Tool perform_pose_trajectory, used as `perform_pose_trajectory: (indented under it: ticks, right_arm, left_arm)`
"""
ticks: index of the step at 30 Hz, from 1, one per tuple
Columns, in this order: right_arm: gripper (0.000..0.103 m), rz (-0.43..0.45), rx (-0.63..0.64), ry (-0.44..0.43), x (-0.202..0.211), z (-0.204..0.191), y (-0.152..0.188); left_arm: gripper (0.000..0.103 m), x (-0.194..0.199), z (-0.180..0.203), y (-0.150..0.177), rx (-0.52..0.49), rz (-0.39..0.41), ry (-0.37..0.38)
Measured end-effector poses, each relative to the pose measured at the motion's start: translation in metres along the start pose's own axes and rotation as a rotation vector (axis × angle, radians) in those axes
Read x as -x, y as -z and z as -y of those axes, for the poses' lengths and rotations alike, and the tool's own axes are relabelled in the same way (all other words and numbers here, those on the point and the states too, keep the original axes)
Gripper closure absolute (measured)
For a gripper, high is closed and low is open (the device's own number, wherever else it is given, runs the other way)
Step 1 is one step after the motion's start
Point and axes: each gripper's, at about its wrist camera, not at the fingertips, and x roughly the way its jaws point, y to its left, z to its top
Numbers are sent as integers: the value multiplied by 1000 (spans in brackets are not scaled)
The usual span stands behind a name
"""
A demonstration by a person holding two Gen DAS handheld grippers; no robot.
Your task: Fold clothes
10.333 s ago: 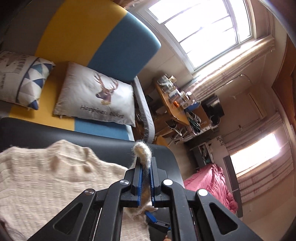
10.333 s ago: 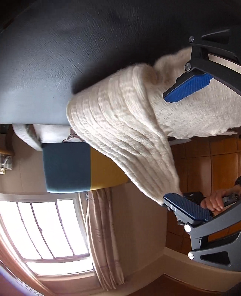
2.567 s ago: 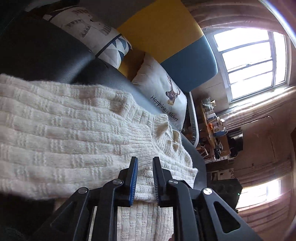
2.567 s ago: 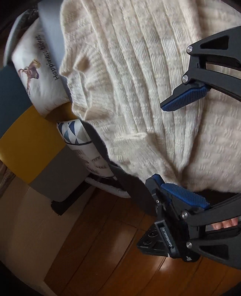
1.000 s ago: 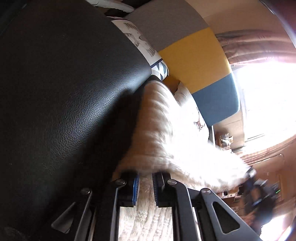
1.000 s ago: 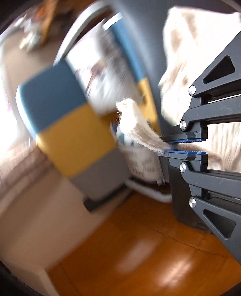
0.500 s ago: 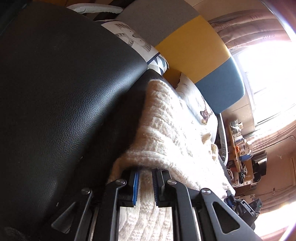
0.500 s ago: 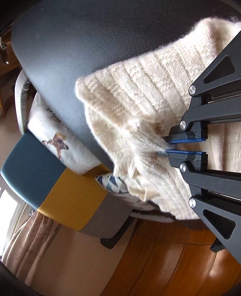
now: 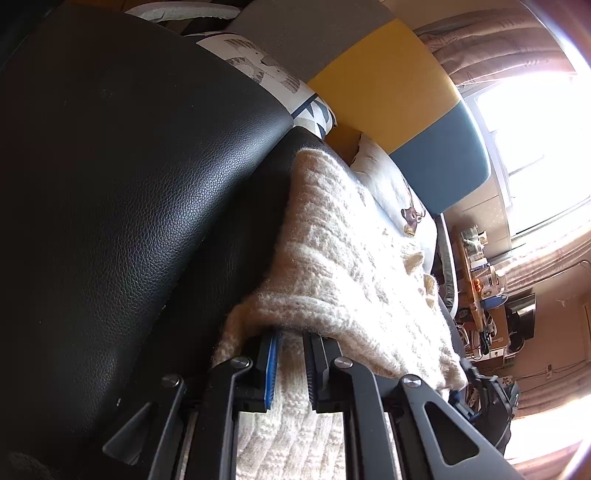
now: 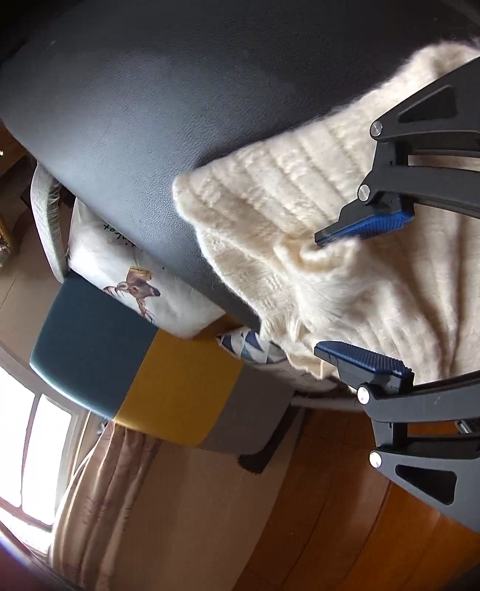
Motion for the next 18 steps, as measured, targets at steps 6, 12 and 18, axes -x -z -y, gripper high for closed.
perform_pose_trajectory:
  ticks: [6, 12, 18]
  right_arm:
    - [95, 58, 227, -3, 26, -45, 4]
    - [95, -19, 111, 95, 13, 17, 22]
    - [95, -12, 138, 94, 14, 12, 17]
  left_arm:
    - [91, -7, 10, -3, -34, -4, -18]
    - [91, -8, 13, -7, -54, -31, -32]
    - [91, -5, 17, -8, -90, -63, -53]
